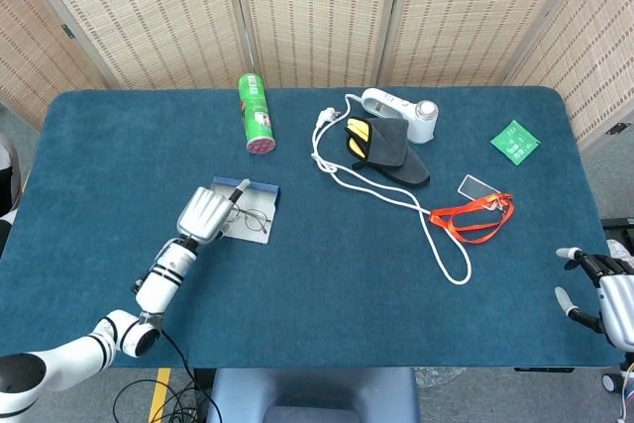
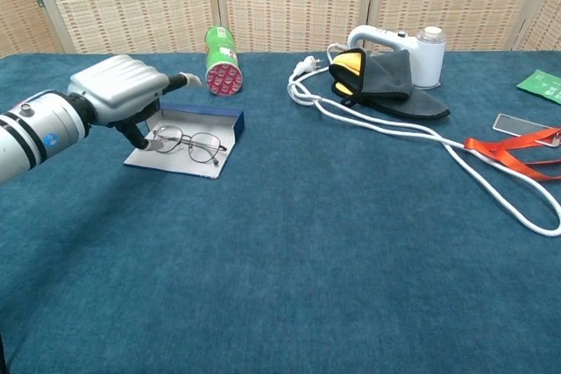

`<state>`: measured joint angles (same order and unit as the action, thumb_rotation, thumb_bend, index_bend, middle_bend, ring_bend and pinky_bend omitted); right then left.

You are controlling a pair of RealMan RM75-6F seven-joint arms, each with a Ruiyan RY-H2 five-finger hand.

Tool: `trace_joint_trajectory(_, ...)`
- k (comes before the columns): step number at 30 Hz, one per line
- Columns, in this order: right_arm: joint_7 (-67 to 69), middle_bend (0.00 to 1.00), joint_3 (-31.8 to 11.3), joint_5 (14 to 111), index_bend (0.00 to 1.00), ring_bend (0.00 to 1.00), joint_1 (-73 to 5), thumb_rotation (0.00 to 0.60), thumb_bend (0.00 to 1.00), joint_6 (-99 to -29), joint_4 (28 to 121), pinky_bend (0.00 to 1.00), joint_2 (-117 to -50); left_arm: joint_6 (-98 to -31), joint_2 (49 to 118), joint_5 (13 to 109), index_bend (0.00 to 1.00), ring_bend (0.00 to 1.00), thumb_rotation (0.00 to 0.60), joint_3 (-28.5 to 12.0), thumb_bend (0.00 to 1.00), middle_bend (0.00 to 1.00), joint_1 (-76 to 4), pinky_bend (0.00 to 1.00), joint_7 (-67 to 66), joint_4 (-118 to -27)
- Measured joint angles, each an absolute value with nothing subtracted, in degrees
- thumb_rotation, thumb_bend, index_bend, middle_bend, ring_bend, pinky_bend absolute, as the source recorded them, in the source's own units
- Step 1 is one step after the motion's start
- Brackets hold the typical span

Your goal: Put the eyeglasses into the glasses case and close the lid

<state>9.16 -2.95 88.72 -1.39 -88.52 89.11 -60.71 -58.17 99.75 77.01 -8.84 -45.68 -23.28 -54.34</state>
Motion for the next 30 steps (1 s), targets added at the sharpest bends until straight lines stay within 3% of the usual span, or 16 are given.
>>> trace_joint_trajectory(30, 8.6, 0.44, -2.9, 87.7, 0.29, 0.39, -0.9, 0.600, 0.32, -88.2, 89.4, 0.37, -60.5, -51.3, 110.1, 67.0, 0.10, 0.87, 0.600, -16.8, 0.25, 0.88, -51.4, 0.97, -22.8, -37.8)
